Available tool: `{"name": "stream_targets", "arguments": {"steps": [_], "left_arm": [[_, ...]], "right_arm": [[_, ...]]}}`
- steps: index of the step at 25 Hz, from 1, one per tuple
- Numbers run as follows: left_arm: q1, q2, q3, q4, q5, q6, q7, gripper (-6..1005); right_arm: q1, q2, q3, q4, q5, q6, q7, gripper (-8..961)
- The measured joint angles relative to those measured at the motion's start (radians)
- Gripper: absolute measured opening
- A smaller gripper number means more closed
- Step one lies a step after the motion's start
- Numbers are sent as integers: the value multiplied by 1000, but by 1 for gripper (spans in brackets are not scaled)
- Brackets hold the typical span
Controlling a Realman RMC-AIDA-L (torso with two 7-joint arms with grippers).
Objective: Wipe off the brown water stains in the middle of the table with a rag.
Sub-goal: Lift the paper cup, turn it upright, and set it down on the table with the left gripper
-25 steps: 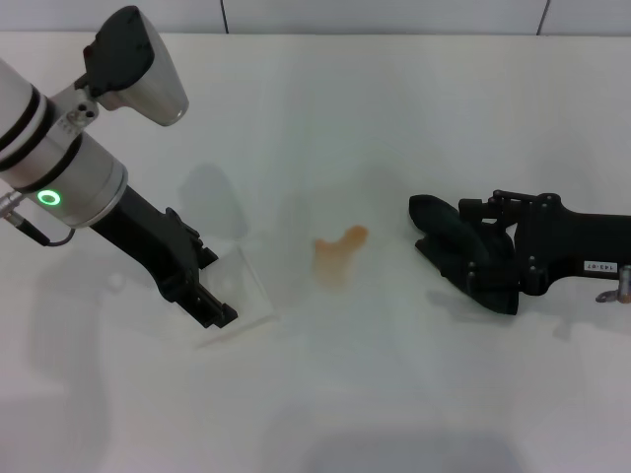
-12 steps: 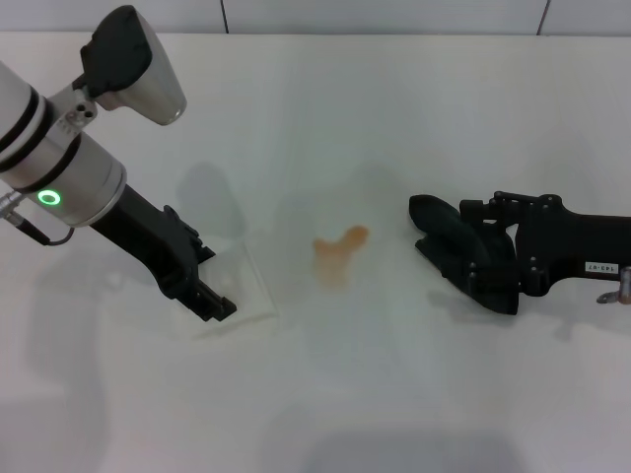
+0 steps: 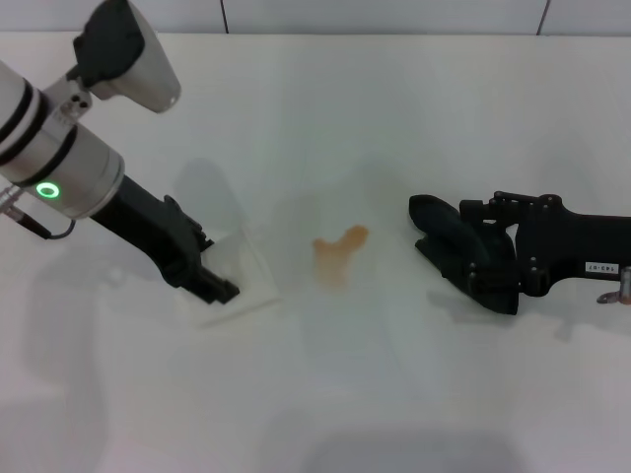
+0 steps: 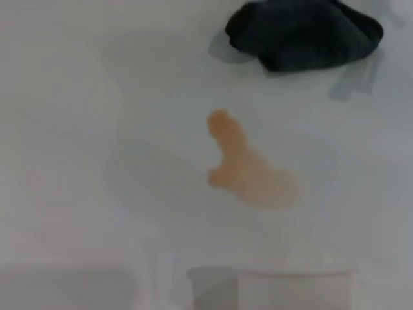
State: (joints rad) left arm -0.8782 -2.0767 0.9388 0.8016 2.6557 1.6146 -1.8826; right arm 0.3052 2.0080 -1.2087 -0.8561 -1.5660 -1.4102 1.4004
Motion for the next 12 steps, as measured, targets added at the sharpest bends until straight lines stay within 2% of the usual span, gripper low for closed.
{"name": "stream_targets", "arguments": {"steps": [2,7,9,12], "left_arm": [[16,0,-15,26,-11,0,1,674],[108,0,-20,147,-106,-11,5,618],[164,3,-26,191,-169,-38,9,584],[211,2,-36,220,-226,-71,22,554]], "right_arm": [[0,0,0,-1,0,-1,0,839],[4,1,-1,0,3,-1,0,839],[5,1,-2,0,10,-1,0,839],[7,2,-4,1,14,-1,0,839]]}}
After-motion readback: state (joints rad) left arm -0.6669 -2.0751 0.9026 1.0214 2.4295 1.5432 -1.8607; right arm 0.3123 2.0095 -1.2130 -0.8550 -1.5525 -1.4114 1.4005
